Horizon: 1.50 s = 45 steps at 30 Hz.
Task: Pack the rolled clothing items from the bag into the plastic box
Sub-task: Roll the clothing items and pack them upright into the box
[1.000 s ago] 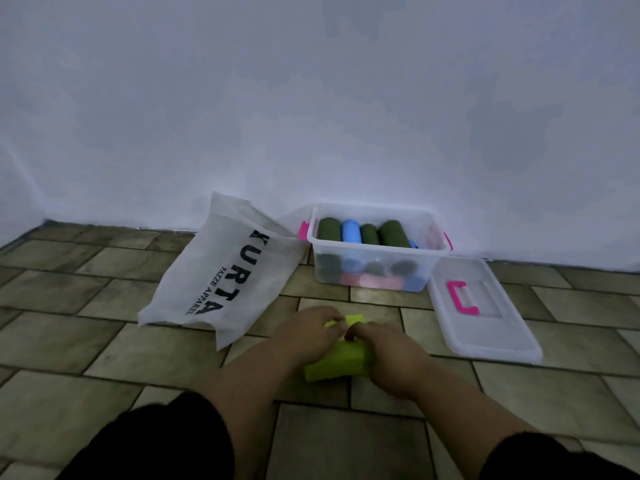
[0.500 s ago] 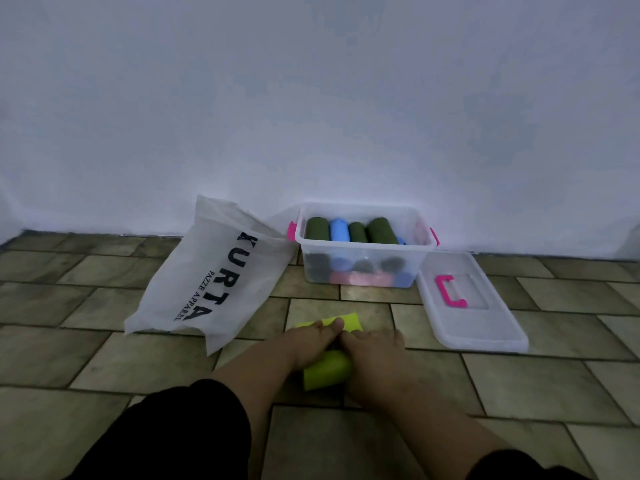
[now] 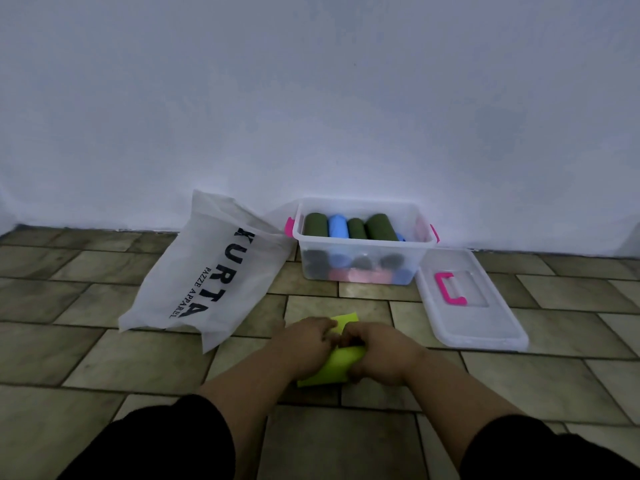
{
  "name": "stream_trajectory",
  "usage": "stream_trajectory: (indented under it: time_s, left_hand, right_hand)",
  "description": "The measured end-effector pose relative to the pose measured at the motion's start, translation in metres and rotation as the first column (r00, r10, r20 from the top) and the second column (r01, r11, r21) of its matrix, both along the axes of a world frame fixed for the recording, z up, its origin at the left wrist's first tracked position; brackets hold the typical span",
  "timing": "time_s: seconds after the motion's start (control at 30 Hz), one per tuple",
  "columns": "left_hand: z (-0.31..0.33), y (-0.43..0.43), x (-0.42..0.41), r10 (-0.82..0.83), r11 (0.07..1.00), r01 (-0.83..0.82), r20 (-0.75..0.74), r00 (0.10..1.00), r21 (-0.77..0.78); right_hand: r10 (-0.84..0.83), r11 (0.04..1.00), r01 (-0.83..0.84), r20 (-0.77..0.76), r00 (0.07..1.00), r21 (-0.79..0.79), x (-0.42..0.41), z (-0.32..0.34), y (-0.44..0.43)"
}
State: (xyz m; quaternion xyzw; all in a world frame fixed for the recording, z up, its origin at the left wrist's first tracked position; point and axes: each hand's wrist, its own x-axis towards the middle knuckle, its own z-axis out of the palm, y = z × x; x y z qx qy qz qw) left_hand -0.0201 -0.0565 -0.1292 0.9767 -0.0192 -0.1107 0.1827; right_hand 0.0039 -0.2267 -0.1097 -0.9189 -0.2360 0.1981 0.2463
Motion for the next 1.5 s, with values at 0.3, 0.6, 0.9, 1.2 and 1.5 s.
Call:
stream_trajectory:
  time_s: [0.3, 0.6, 0.9, 1.2, 1.5]
  left_hand:
    - [-0.018, -0.009, -0.039, -0.012, 0.999, 0.028, 0.312, 0.95, -0.047]
    - [-0.008, 0.0, -0.012, 0.054, 0.991, -0.075, 0.188, 0.981, 0.109]
    - [0.009, -0.024, -0.031, 0.71, 0.37, -0.689, -0.289, 0.642, -0.623]
    - [0.021, -0.045, -0.036, 0.587, 0.26, -0.651, -0.419, 0.693, -0.713]
    - [0.016, -0.049, -0.039, 0.492, 0.076, -0.577, -0.473, 0.731, -0.813]
  right_hand:
    - [0.038, 0.995, -0.03, 0.08, 0.996, -0.095, -0.002, -0.005, -0.003]
    - [0.106, 0.992, -0.125, 0.437, 0.893, 0.015, -0.02, -0.025, -0.009]
    - [-0.057, 0.987, 0.104, 0.34, 0.939, -0.122, -0.011, -0.011, 0.001]
    - [-0.212, 0.973, 0.218, -0.08, 0.974, 0.076, -0.036, -0.003, 0.005]
    - [-0.258, 0.701, 0.59, -0.629, 0.734, 0.401, -0.048, 0.011, 0.0]
